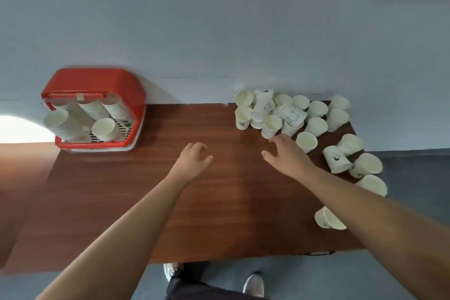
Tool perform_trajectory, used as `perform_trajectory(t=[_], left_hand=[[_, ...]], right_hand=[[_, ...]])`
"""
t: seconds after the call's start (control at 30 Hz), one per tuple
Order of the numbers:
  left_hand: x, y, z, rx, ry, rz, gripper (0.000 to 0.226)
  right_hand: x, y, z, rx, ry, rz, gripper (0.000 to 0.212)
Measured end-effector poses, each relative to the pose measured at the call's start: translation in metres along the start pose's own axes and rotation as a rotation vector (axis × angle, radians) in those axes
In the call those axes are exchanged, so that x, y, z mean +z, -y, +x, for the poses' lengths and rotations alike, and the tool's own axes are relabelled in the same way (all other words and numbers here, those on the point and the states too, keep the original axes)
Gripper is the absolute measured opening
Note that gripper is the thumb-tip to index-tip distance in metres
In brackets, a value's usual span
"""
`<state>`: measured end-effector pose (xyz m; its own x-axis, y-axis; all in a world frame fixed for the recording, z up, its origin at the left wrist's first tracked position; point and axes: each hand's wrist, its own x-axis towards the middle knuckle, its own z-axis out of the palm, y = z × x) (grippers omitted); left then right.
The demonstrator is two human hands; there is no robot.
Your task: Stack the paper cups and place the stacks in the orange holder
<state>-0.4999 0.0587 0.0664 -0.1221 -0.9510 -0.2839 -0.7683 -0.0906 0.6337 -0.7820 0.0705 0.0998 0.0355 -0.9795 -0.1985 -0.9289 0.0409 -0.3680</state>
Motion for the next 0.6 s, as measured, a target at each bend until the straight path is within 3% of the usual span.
perform_trajectory(t=[0.17, 0.37, 0.6], left_hand=[[0.084, -0.094, -0.015, 0.126, 0.129, 0.022, 0.033], [0.171, -0.164, -0.024, 0.197, 0.336, 0.087, 0.038], [0.256, -0.213, -0.035, 0.297, 0.566, 0.193, 0.101]], right_hand=[[-0.03, -0.1, -0.058, 0.106, -0.086, 0.039, 0.051], [-0.031, -0.183, -0.109, 0.241, -0.052, 0.064, 0.049], [-0.018, -0.249, -0.148, 0.307, -0.077, 0.08, 0.054]])
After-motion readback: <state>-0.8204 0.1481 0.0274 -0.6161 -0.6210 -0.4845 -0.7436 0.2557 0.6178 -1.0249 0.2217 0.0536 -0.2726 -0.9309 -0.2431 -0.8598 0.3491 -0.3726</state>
